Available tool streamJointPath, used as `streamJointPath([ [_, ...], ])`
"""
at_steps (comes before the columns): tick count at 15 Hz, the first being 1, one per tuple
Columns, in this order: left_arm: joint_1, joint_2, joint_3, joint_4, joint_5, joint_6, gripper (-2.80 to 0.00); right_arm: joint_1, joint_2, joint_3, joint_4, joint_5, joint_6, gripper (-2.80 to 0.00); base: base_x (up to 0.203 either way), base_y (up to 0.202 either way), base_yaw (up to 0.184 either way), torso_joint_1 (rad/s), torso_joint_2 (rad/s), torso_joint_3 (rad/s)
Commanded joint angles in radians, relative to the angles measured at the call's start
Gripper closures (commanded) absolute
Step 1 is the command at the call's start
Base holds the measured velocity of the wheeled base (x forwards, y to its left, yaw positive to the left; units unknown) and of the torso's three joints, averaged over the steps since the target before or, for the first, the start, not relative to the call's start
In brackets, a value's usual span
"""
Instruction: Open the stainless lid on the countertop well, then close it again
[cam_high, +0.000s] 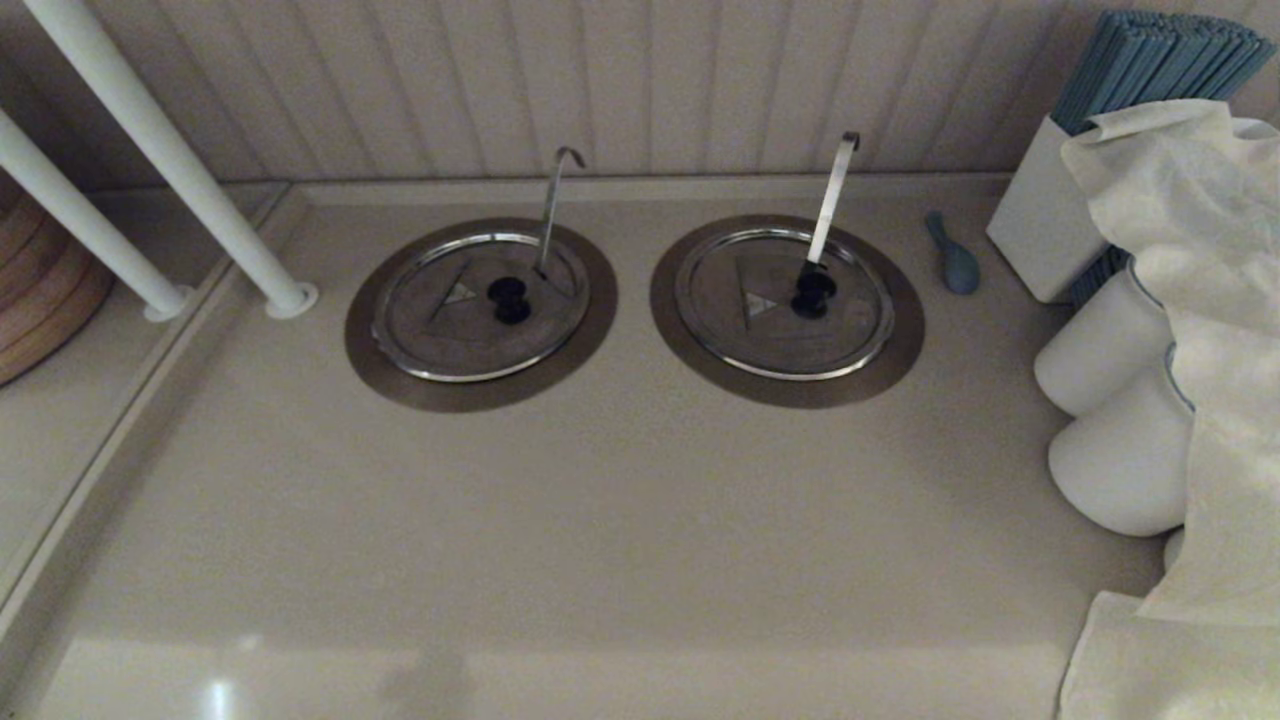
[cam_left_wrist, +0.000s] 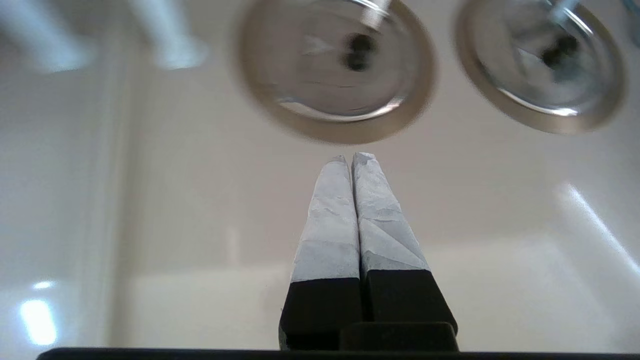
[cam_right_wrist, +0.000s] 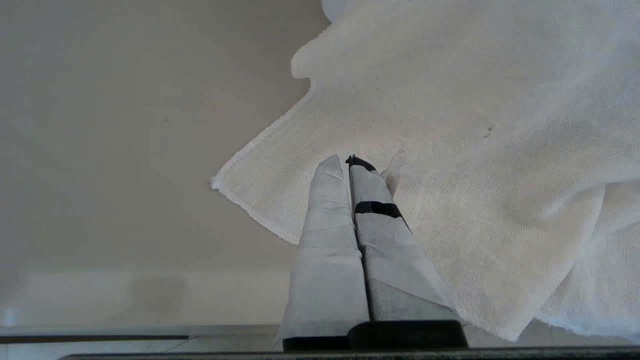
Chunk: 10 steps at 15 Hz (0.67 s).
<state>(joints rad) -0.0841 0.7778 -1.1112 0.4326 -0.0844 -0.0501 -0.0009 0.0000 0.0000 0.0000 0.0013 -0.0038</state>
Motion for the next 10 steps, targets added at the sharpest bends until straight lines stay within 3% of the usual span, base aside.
streamJointPath([
  [1,0.011,-0.255,0.08,0.017,0.045,0.002,0.0,0.0,0.0,0.0,0.0,0.0,-0.001,0.0,0.0,0.0,0.0,0.0,0.0,0.0],
  [3,0.031,-0.385,0.127,0.089,0.11,0.016,0.0,0.001,0.0,0.0,0.0,0.0,-0.001,0.0,0.0,0.0,0.0,0.002,0.0,0.019],
  [6,0.087,-0.563,0.241,0.14,0.138,0.046,0.0,0.001,0.0,0.0,0.001,0.0,-0.001,0.0,0.0,0.0,0.0,0.0,0.0,0.0],
  [10,0.092,-0.752,0.522,0.083,0.152,0.101,0.0,0.001,0.0,0.0,0.0,0.0,-0.001,0.0,0.0,0.0,0.0,0.0,0.0,0.0],
])
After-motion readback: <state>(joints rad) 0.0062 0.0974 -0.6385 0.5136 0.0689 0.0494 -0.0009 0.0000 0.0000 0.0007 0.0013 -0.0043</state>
